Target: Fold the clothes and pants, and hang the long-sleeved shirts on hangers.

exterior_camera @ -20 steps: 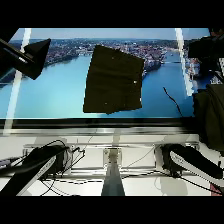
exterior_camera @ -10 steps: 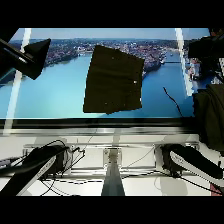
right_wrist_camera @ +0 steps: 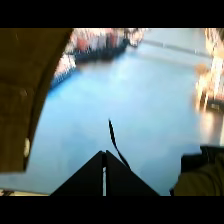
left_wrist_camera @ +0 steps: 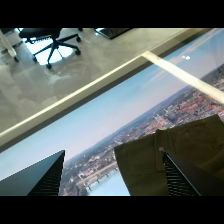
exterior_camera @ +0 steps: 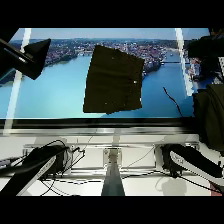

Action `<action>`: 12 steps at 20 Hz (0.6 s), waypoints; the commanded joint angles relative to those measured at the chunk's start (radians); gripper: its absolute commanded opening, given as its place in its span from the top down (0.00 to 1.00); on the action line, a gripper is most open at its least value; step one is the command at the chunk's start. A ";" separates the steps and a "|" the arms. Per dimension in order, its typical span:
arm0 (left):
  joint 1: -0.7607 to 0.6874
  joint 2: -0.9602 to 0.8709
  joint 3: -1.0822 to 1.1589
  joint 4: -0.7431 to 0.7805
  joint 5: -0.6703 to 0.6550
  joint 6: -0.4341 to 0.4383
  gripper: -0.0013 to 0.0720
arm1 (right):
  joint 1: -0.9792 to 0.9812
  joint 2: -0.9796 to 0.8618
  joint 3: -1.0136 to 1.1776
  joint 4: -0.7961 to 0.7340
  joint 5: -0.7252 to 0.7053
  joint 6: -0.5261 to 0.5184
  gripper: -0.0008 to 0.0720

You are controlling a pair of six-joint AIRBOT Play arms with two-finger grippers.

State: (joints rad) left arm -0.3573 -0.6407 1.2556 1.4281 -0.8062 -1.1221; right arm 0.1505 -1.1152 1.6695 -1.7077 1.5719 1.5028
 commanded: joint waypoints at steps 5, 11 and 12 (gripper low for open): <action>0.000 -0.001 0.000 0.001 -0.105 -0.043 0.04 | -0.154 -0.015 -0.525 0.549 0.097 -0.290 0.93; 0.000 -0.010 -0.003 0.002 -0.188 -0.156 0.05 | -0.168 -0.015 -0.915 0.692 -0.317 -0.210 0.76; 0.000 -0.020 -0.005 0.001 -0.200 -0.224 0.19 | -0.168 -0.016 -0.946 0.692 -0.388 -0.146 0.43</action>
State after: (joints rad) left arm -0.3573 -0.6483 1.2533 1.4284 -0.9668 -1.2209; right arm -0.0101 -1.1305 0.8665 -1.0981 1.3972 1.2667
